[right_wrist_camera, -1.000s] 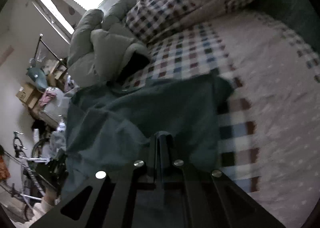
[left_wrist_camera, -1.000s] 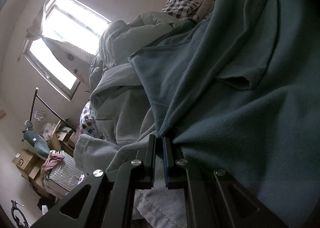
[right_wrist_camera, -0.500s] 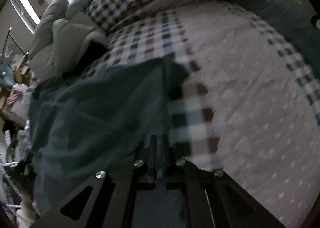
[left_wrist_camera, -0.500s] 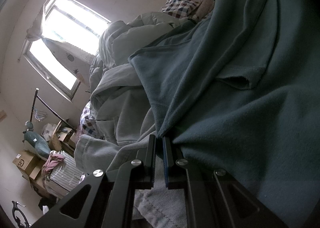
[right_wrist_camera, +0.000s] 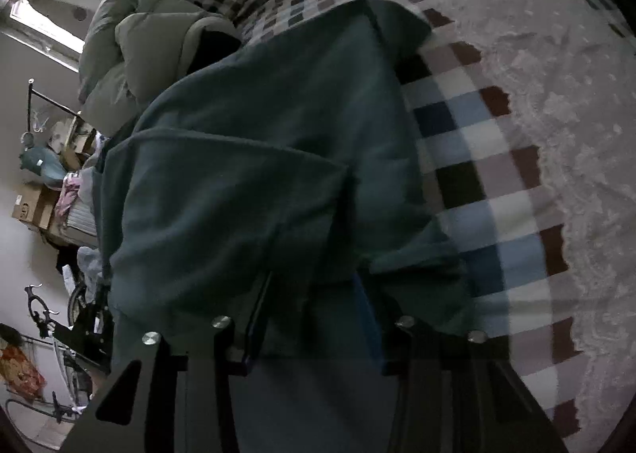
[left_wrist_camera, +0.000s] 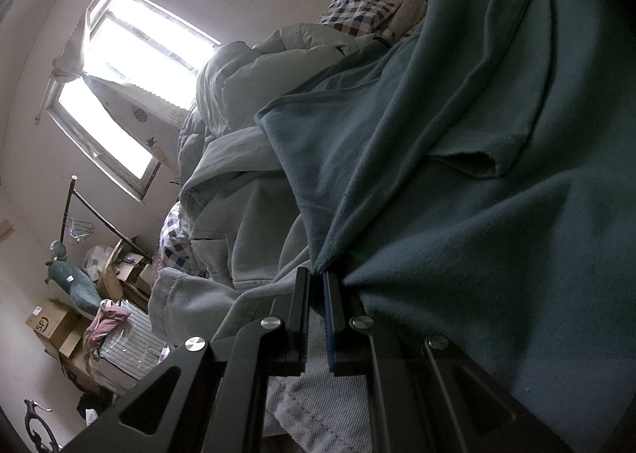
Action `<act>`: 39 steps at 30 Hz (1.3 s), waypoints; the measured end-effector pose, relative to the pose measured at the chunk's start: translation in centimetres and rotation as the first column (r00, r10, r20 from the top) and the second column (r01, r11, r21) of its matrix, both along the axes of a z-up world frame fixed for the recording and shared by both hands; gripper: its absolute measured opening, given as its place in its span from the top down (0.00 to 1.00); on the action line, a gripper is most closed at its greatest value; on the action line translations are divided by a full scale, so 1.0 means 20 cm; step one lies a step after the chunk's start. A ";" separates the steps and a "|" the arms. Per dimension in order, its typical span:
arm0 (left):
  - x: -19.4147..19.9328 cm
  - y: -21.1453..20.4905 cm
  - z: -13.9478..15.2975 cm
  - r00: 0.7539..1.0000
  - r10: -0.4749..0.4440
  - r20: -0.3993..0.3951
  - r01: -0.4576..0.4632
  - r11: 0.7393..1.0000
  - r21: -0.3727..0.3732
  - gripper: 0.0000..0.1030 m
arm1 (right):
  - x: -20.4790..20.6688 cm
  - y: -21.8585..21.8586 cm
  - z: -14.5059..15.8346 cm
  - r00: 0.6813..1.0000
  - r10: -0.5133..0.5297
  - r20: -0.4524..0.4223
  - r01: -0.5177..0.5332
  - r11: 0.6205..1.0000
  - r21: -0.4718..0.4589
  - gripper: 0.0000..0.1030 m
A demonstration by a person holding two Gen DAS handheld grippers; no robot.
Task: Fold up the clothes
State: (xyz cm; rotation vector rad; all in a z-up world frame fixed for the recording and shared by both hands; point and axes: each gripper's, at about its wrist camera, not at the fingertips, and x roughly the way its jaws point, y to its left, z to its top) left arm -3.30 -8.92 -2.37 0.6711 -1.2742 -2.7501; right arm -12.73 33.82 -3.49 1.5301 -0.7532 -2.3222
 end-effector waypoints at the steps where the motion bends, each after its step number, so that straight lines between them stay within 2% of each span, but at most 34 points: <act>1: 0.00 0.00 0.00 1.000 0.001 0.001 -0.001 1.000 -0.002 0.94 | 0.00 -0.01 0.02 1.000 0.012 -0.018 -0.012 1.000 0.017 1.00; 2: 0.00 0.00 0.00 1.000 0.001 0.001 -0.001 1.000 -0.003 0.95 | 0.01 -0.02 0.05 0.999 0.021 -0.042 -0.018 0.998 0.068 1.00; 7: 0.01 0.00 0.01 1.000 0.001 0.004 -0.001 1.000 0.000 0.95 | 0.04 0.03 0.25 0.989 0.019 -0.149 0.001 0.991 0.136 1.00; 8: 0.01 0.00 0.01 1.000 0.001 0.003 -0.001 1.000 0.001 0.95 | 0.04 0.06 0.29 0.987 0.011 -0.158 0.015 0.987 0.160 1.00; 11: 0.01 0.00 0.01 1.000 0.001 0.004 -0.001 1.000 0.002 0.95 | 0.03 0.10 0.30 0.993 0.024 -0.118 -0.006 0.989 0.150 1.00; 15: 0.01 0.00 0.01 1.000 0.001 0.003 -0.001 1.000 0.002 0.95 | 0.06 0.07 0.16 0.999 0.010 -0.044 -0.009 0.999 0.034 0.93; 16: 0.01 0.00 0.01 1.000 0.001 0.002 -0.001 1.000 0.001 0.95 | 0.07 0.06 0.13 0.999 0.004 -0.035 -0.004 1.000 0.000 0.82; 17: 0.01 0.00 0.01 1.000 0.001 0.002 -0.001 1.000 0.001 0.95 | 0.08 0.06 0.09 1.000 -0.002 -0.026 0.001 0.999 -0.032 0.64; 18: 0.01 0.00 0.01 1.000 0.001 0.002 -0.001 1.000 0.000 0.95 | 0.09 0.05 0.07 1.000 -0.007 -0.019 0.006 0.998 -0.055 0.58; 23: 0.00 0.00 0.00 1.000 0.001 0.002 -0.001 1.000 0.000 0.95 | 0.14 0.03 -0.04 0.997 -0.056 0.046 0.062 0.989 -0.135 0.53; 28: 0.00 0.00 0.00 1.000 0.000 0.003 0.000 1.000 0.002 0.95 | 0.14 0.03 -0.09 0.994 -0.096 0.058 0.106 0.973 -0.205 0.52; 31: 0.00 0.00 0.00 1.000 0.000 0.003 0.000 1.000 0.004 0.95 | 0.11 0.01 -0.11 0.991 -0.123 0.048 0.131 0.957 -0.258 0.53; 33: 0.00 0.00 0.00 1.000 0.000 0.005 0.000 1.000 0.005 0.95 | 0.11 -0.02 -0.07 0.993 -0.117 0.017 0.117 0.964 -0.237 0.62; 35: 0.01 0.00 0.01 1.000 -0.001 0.005 0.001 1.000 0.006 0.95 | 0.12 -0.05 -0.02 0.994 -0.104 -0.020 0.098 0.978 -0.185 1.00; 39: 0.00 0.00 0.01 1.000 -0.001 0.010 0.001 1.000 0.008 0.95 | 0.14 -0.03 0.08 0.992 -0.088 -0.087 0.080 0.993 -0.090 1.00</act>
